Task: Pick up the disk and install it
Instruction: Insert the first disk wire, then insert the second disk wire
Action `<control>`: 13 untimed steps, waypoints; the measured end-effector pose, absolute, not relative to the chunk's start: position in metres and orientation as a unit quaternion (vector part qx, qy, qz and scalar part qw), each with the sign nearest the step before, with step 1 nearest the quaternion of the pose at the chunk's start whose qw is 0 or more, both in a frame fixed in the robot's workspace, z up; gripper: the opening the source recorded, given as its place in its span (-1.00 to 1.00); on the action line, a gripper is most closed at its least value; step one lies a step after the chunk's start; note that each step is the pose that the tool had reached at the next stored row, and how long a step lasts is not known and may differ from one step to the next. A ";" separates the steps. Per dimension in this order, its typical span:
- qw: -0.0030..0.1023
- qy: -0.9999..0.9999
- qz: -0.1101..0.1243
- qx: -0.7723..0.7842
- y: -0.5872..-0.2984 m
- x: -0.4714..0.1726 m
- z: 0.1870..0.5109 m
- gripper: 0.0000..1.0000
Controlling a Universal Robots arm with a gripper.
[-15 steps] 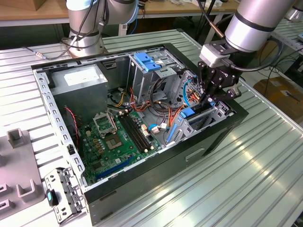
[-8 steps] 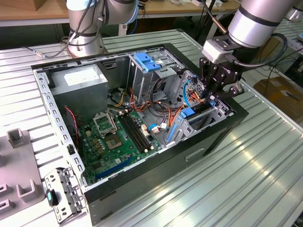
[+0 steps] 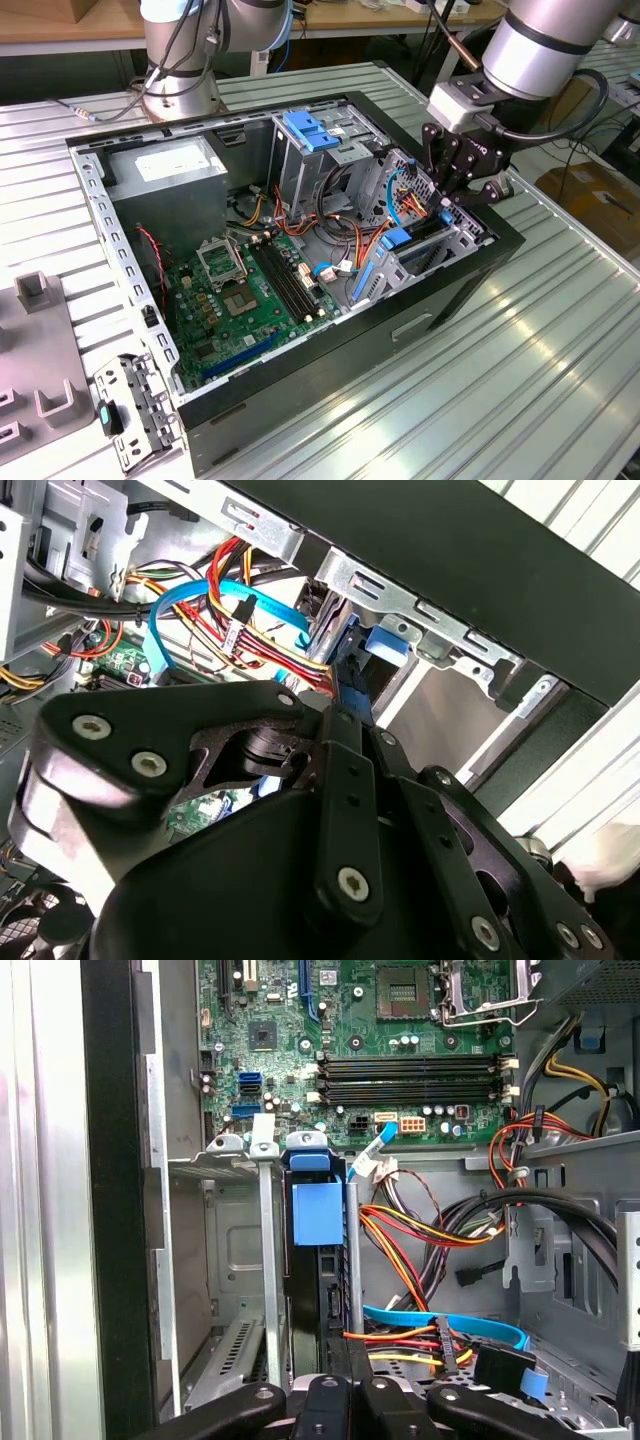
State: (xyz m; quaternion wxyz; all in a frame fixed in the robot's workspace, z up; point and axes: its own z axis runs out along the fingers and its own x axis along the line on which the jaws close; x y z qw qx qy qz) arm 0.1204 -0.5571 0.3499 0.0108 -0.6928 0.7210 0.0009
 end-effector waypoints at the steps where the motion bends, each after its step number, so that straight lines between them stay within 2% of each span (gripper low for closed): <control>1: 0.011 0.721 0.001 -0.693 -0.557 0.120 0.350 -0.79; 13: 0.011 0.721 0.001 -0.693 -0.557 0.118 0.351 -0.79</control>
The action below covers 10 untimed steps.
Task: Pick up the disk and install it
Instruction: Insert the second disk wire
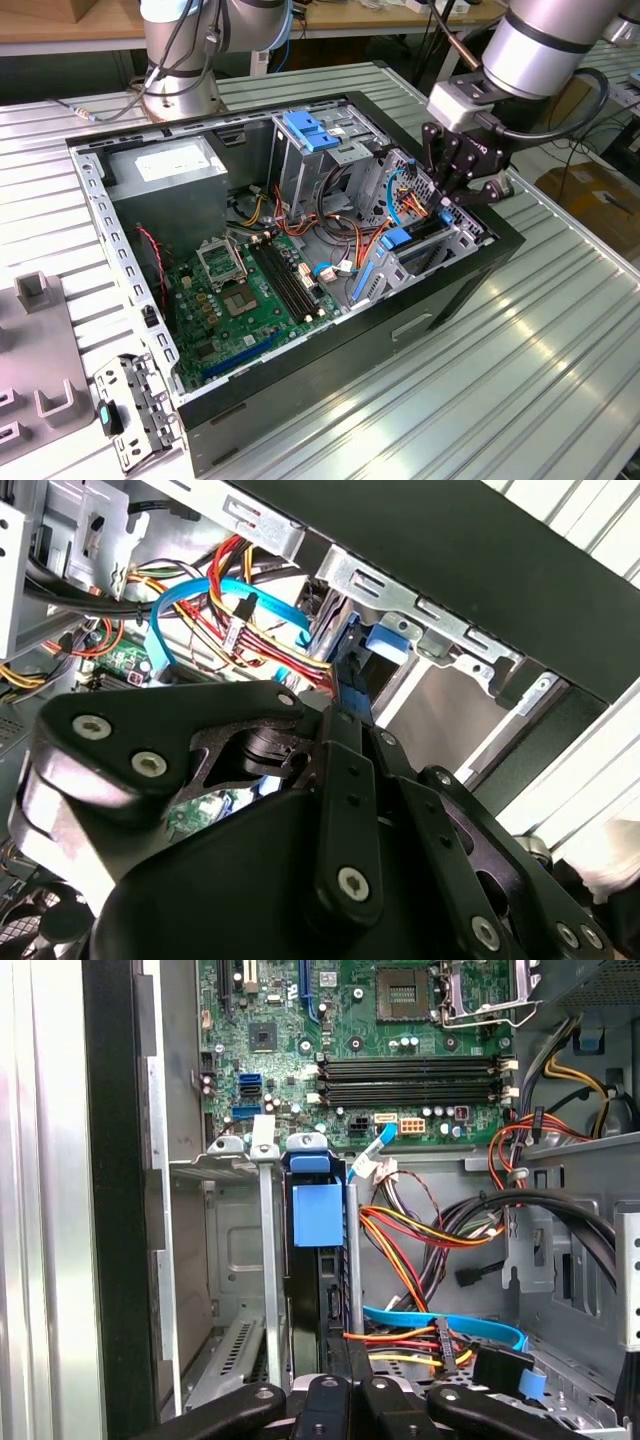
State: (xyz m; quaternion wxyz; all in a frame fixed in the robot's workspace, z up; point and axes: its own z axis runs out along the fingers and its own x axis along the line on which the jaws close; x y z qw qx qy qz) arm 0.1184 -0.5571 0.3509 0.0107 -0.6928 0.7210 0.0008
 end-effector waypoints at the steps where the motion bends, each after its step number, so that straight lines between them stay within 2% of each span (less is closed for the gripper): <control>1: 0.011 0.721 0.001 -0.693 -0.557 0.117 0.351 -0.79; 10: 0.011 0.721 0.001 -0.693 -0.557 0.107 0.351 -0.79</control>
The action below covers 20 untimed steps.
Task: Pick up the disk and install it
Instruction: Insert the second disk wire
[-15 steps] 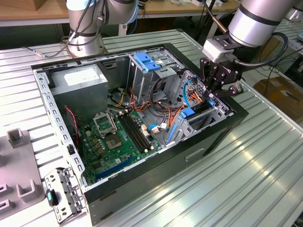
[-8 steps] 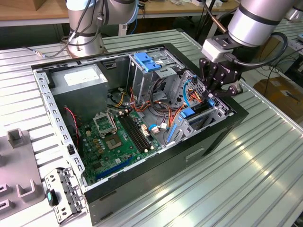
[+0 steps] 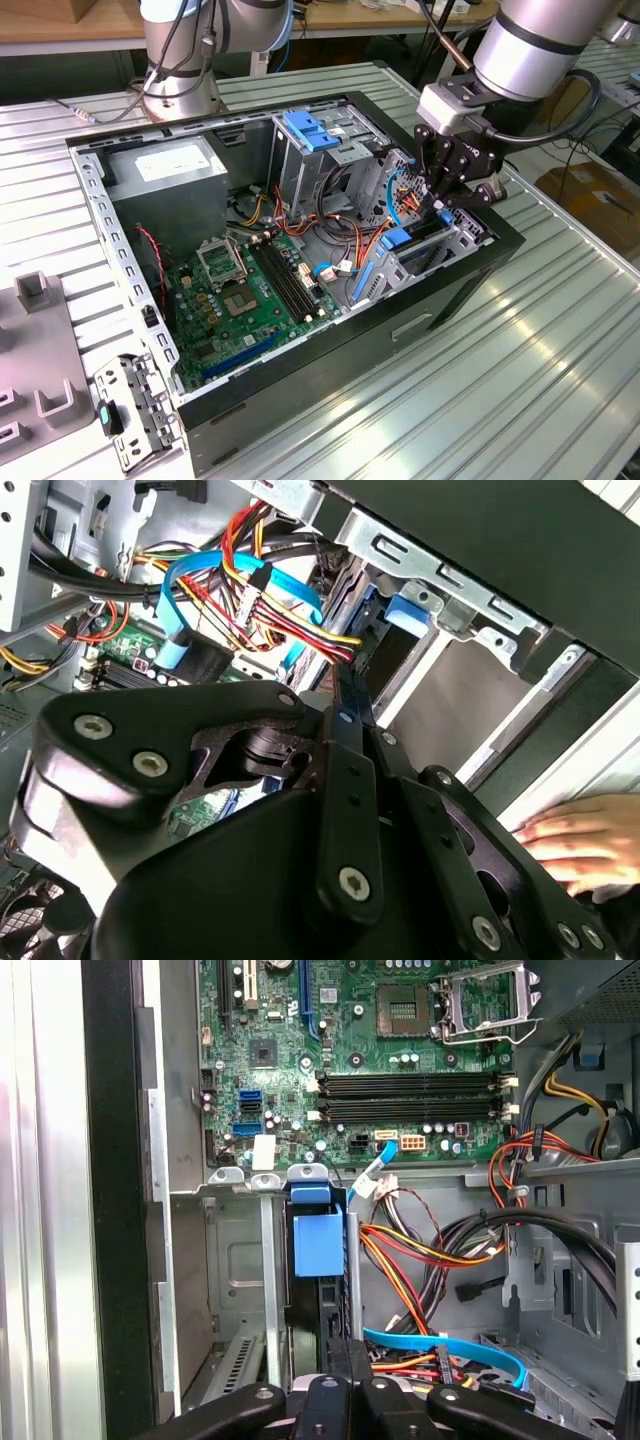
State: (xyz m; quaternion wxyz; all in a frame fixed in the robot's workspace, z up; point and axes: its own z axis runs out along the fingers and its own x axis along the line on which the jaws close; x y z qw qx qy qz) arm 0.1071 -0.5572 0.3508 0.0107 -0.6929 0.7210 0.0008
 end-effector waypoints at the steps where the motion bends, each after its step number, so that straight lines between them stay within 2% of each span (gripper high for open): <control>1: 0.011 0.721 0.001 -0.693 -0.557 0.107 0.351 -0.79; 5: 0.010 0.721 0.000 -0.693 -0.556 0.107 0.354 -0.79; 11: 0.010 0.721 -0.002 -0.693 -0.554 0.107 0.383 -0.79; 20: -0.005 0.721 -0.015 -0.693 -0.523 0.107 0.387 -0.79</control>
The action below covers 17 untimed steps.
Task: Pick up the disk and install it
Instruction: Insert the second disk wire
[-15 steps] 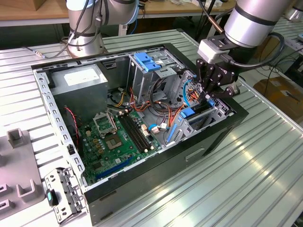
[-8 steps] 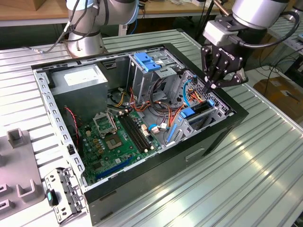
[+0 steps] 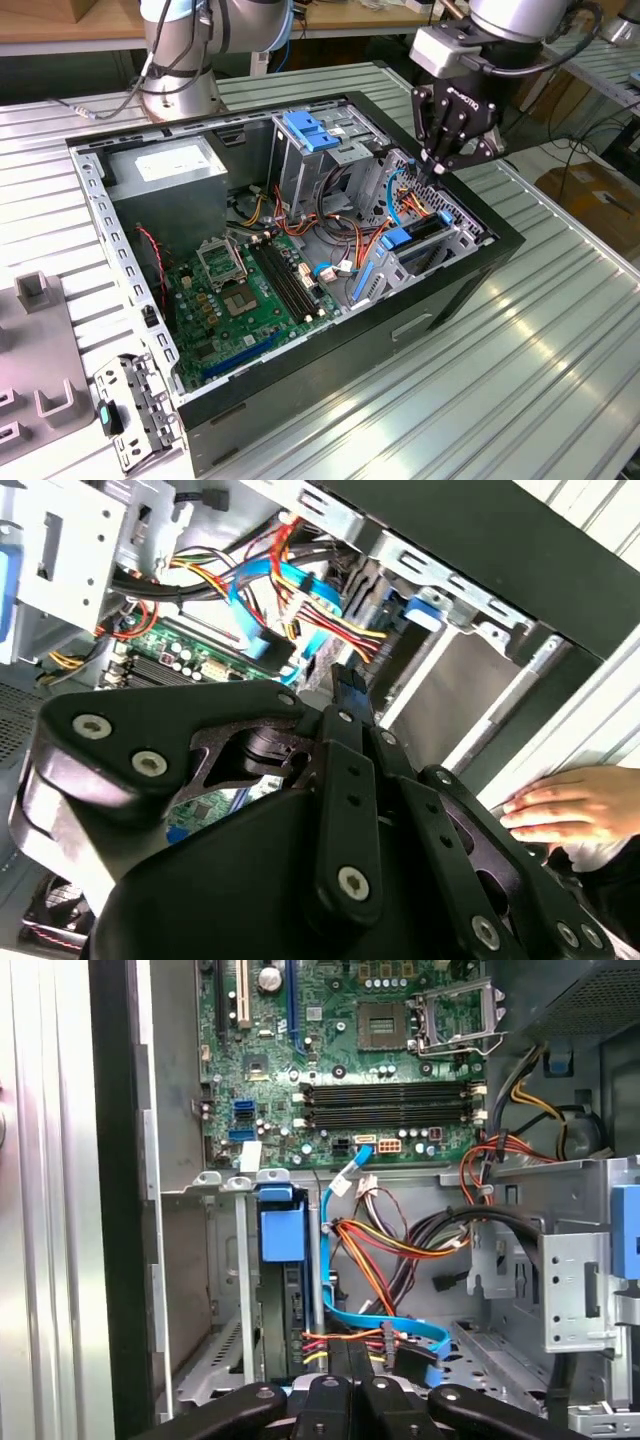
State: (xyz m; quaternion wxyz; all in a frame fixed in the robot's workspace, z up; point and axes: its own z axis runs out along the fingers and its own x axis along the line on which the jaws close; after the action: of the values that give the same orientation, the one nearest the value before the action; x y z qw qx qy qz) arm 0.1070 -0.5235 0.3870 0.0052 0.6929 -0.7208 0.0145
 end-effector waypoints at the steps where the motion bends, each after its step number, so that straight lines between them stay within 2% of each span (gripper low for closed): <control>1: 0.008 -0.721 0.017 0.693 -0.521 0.107 0.389 -0.79; 5: 0.020 -0.720 0.029 0.693 -0.504 0.107 0.392 -0.79; 11: 0.031 -0.720 0.037 0.692 -0.481 0.107 0.393 -0.79; 12: 0.035 -0.720 0.040 0.692 -0.477 0.107 0.393 -0.79; 13: 0.044 -0.719 0.048 0.692 -0.469 0.107 0.393 -0.79; 15: 0.055 -0.718 0.057 0.691 -0.464 0.108 0.393 -0.79; 17: 0.064 -0.717 0.066 0.690 -0.459 0.108 0.391 -0.79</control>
State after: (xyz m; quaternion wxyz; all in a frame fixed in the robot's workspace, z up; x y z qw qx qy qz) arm 0.1078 -0.4587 0.3915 0.0639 0.6905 -0.7175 0.0659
